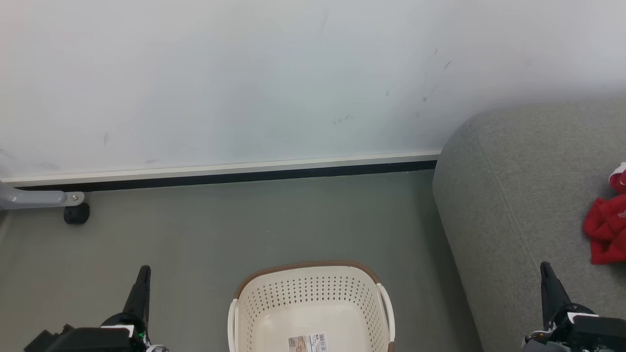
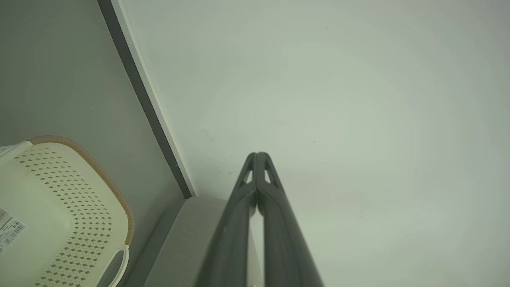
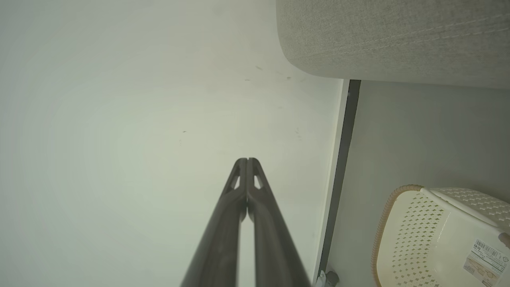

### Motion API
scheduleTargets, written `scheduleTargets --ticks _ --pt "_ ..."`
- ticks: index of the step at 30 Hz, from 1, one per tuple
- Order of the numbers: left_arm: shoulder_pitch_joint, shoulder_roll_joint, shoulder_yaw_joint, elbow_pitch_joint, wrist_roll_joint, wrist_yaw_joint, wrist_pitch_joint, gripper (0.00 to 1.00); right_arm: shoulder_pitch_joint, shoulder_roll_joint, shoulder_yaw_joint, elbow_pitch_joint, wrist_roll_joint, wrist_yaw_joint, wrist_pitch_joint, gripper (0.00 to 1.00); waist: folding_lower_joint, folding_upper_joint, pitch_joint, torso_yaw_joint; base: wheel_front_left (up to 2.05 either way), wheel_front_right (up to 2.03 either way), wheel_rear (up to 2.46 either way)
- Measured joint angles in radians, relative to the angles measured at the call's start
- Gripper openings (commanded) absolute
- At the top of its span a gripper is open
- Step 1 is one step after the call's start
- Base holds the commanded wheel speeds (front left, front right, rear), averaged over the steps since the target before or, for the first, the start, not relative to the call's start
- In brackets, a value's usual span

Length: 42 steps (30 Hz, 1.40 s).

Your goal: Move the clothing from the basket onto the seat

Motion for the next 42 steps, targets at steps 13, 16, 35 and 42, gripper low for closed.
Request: scheduleTargets --ticks 13,16,35,42 --pt "0.0 0.0 0.0 0.001 0.0 0.0 0.0 0.0 0.0 0.0 0.0 0.0 0.0 0.003 0.0 0.0 0.0 0.0 0.0 0.0 0.0 0.0 0.0" --pt "0.0 0.0 0.0 0.001 0.0 0.0 0.0 0.0 0.0 0.0 0.0 0.0 0.0 0.003 0.0 0.0 0.0 0.0 0.0 0.0 0.0 0.0 0.0" --pt "0.0 0.0 0.0 0.002 0.0 0.0 0.0 0.0 0.0 0.0 0.0 0.0 0.0 0.003 0.0 0.0 0.0 0.0 0.0 0.0 0.0 0.0 0.0" --pt "0.0 0.0 0.0 0.002 0.0 0.0 0.0 0.0 0.0 0.0 0.0 0.0 0.0 0.003 0.0 0.0 0.0 0.0 0.0 0.0 0.0 0.0 0.0"
